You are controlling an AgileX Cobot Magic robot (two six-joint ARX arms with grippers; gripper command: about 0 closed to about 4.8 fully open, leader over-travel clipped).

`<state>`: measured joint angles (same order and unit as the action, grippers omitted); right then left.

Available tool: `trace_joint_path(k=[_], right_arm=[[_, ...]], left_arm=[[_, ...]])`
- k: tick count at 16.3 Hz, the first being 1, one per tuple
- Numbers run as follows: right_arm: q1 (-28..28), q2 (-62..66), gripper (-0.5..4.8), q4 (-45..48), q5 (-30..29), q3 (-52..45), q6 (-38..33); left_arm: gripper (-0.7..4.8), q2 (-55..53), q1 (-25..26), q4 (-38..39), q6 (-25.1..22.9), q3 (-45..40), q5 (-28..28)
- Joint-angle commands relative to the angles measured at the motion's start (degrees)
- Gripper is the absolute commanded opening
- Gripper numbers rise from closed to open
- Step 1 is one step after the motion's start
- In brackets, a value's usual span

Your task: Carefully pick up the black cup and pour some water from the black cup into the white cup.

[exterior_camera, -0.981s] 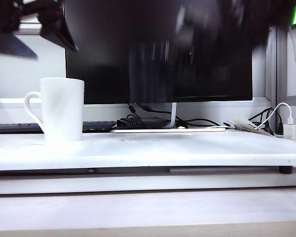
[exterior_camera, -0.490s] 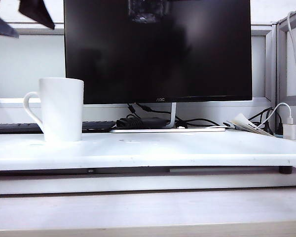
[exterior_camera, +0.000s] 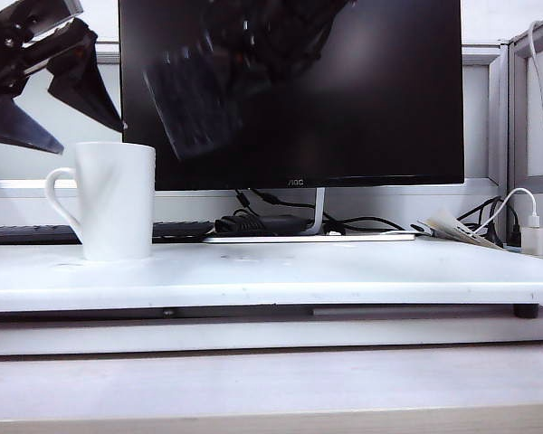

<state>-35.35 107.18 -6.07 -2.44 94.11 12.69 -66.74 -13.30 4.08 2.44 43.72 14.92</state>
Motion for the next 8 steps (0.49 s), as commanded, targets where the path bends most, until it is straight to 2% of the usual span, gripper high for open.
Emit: trace_joint_path(k=[1, 5, 8], right_arm=[[-1.62, 0.04, -0.07, 3.8, 4.96, 0.92, 7.3], [-1.55, 0.5, -0.07, 7.72, 5.55, 1.33, 8.87], [-1.57, 4.17, -0.06, 7.15, 6.4, 6.82, 10.12]], left_arm=[[4.79, 0.2, 0.07, 0.22, 0.68, 0.28, 0.35], [4.79, 0.2, 0.07, 0.11, 1.49, 0.28, 0.37], [4.79, 0.2, 0.07, 0.11, 4.24, 0.26, 0.55]])
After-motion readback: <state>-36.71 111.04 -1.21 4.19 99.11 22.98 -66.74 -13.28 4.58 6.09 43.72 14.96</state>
